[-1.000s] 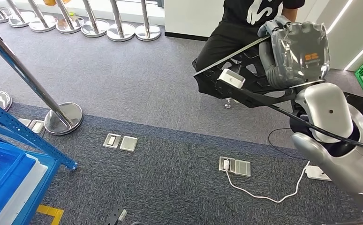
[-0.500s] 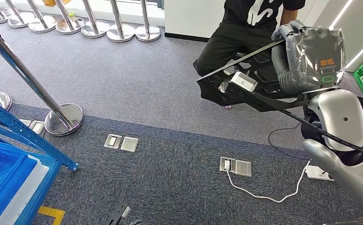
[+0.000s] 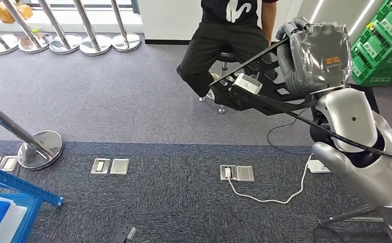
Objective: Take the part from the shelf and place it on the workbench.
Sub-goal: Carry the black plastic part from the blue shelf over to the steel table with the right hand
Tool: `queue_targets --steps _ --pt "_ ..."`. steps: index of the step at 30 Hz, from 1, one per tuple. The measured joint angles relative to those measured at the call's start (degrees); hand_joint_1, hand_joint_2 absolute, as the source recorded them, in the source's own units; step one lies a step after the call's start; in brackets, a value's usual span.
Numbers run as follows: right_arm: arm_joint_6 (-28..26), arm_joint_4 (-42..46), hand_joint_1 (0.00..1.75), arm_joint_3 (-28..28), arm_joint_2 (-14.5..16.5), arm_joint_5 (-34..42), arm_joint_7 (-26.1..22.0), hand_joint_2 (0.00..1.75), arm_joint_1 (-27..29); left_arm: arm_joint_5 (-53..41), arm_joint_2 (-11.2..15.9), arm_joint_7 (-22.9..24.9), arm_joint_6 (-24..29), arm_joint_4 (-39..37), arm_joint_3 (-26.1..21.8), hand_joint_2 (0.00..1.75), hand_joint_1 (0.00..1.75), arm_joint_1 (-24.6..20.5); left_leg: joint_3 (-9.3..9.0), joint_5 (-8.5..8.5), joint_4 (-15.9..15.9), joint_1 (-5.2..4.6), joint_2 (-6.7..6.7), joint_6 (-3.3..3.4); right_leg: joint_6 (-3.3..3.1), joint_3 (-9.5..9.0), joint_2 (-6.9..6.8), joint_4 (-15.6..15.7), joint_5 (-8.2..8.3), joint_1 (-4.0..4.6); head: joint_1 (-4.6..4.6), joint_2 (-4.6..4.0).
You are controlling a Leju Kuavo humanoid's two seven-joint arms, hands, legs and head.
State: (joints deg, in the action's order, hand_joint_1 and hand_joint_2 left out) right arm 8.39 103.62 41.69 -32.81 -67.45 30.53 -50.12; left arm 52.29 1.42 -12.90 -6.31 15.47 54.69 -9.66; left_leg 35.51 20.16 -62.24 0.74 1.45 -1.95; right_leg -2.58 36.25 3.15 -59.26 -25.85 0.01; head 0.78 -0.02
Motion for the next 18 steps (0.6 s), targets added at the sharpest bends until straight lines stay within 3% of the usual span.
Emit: queue_targets --steps 3,5,7,9,10,11,12,13,15,16,18 --pt "0.05 -0.04 1.75 0.01 0.05 0.05 0.01 1.75 -0.08 0.02 0.03 -0.01 -0.08 0.00 0.01 1.75 0.00 -0.01 -0.68 -0.37 2.39 -0.16 0.25 0.72 0.94 0.52 0.99 -0.12 0.17 -0.23 0.00 0.00" --pt "0.05 -0.07 1.75 0.01 0.04 0.06 0.02 1.75 -0.15 0.03 0.03 -0.04 -0.09 0.00 0.00 1.75 0.00 -0.09 -0.96 -0.80 3.09 -0.19 -0.42 1.48 1.57 0.87 0.43 -0.91 -0.45 -0.40 0.12 0.00" --pt "0.05 -0.10 1.75 0.02 0.03 0.05 0.02 1.75 -0.34 0.05 0.03 -0.11 -0.08 0.00 0.00 1.75 0.00 -0.12 -1.23 -1.13 3.69 -0.11 -1.10 2.02 2.06 2.91 -1.28 -5.53 -3.15 -0.47 0.76 0.00" --pt "0.06 -0.16 1.75 0.05 0.03 0.07 0.05 1.75 -0.31 0.03 0.03 -0.15 -0.07 0.00 0.00 1.75 0.00 -0.04 -1.25 -1.15 3.76 -0.25 -1.72 2.19 2.45 6.39 -2.41 -12.78 -6.24 -0.68 1.48 0.00" --pt "0.07 -0.21 1.75 0.08 0.03 0.09 0.09 1.75 -0.19 0.02 0.03 -0.15 -0.07 0.00 0.00 1.75 0.00 -0.01 -1.25 -1.10 3.73 -0.31 -2.05 2.19 2.57 7.54 -2.61 -15.07 -6.74 -0.82 1.70 0.00" --pt "0.06 -0.25 1.75 0.10 0.03 0.12 0.15 1.75 -0.11 0.01 0.03 -0.15 -0.06 0.00 0.00 1.75 0.00 -0.02 -1.28 -1.03 3.70 -0.34 -2.37 2.17 2.65 7.67 -2.74 -15.24 -6.16 -0.94 1.92 0.00" --pt "0.05 -0.28 1.75 0.11 0.03 0.15 0.22 1.75 -0.07 0.00 0.03 -0.15 -0.05 0.00 0.00 1.75 0.00 -0.05 -1.35 -0.93 3.65 -0.35 -2.65 2.12 2.67 6.68 -2.93 -13.14 -4.63 -1.01 2.13 0.00" --pt "0.05 -0.30 1.75 0.12 0.03 0.18 0.30 1.75 -0.07 -0.01 0.03 -0.13 -0.05 0.00 0.00 1.75 0.00 -0.08 -1.46 -0.78 3.60 -0.35 -2.89 2.00 2.63 4.73 -3.35 -9.25 -2.55 -1.03 2.36 0.00" --pt "0.03 -0.30 1.75 0.12 0.03 0.22 0.45 1.75 -0.08 -0.01 0.03 -0.04 -0.05 0.00 0.00 1.75 0.00 -0.13 -1.60 -0.50 3.47 -0.47 -3.27 1.60 2.31 1.17 -4.53 -2.11 -0.13 -0.62 2.78 0.00" --pt "0.02 -0.32 1.75 0.12 0.03 0.22 0.54 1.75 -0.08 -0.01 0.03 0.04 -0.05 0.00 0.00 1.75 0.00 -0.15 -1.63 -0.41 3.42 -0.53 -3.43 1.33 2.05 0.34 -4.81 -0.29 0.19 -0.38 2.90 0.00" --pt "-0.01 -0.37 1.75 0.12 0.03 0.23 0.64 1.75 -0.08 -0.01 0.02 0.20 -0.04 0.00 0.00 1.75 0.00 -0.18 -1.68 -0.32 3.42 -0.59 -3.85 0.77 1.48 0.29 -4.31 0.34 0.10 -0.01 2.80 0.00"
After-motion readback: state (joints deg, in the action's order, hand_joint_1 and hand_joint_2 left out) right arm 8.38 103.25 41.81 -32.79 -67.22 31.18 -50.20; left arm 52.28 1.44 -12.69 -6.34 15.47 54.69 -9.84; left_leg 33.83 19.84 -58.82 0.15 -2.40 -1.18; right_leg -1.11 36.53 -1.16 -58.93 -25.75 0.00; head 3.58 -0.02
